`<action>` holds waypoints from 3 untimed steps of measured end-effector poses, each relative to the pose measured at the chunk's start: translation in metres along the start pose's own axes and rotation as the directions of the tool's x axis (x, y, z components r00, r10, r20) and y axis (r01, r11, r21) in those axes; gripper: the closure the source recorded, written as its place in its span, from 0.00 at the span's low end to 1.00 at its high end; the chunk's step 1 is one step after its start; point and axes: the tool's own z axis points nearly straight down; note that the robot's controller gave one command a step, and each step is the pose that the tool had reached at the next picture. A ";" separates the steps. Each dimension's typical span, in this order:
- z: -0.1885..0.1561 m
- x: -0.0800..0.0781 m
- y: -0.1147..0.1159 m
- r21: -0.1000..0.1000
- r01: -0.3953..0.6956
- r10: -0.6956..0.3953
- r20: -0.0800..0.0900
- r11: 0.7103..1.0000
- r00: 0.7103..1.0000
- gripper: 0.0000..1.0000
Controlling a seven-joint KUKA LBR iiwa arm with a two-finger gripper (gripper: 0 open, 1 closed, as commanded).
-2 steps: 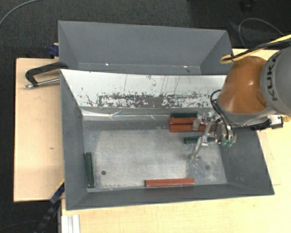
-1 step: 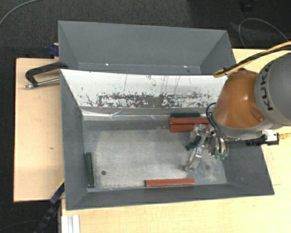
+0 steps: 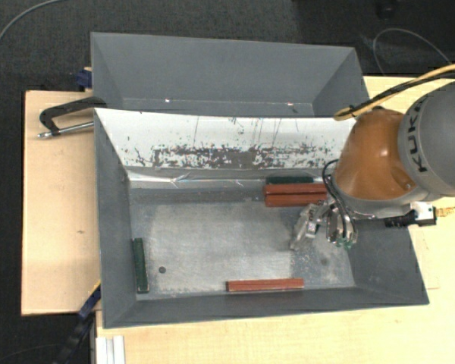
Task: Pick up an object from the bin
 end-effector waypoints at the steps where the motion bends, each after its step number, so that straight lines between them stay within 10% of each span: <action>1: 0.000 0.000 0.000 0.000 0.000 0.000 0.000 1.000 1.000 0.00; 2: -0.063 0.009 -0.056 -0.001 -0.256 0.256 0.010 0.967 0.967 0.00; 3: -0.001 -0.043 -0.016 0.001 0.210 -0.210 0.008 0.978 0.978 0.00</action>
Offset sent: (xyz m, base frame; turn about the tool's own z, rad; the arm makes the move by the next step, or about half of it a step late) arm 0.0000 0.0000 0.0000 0.0000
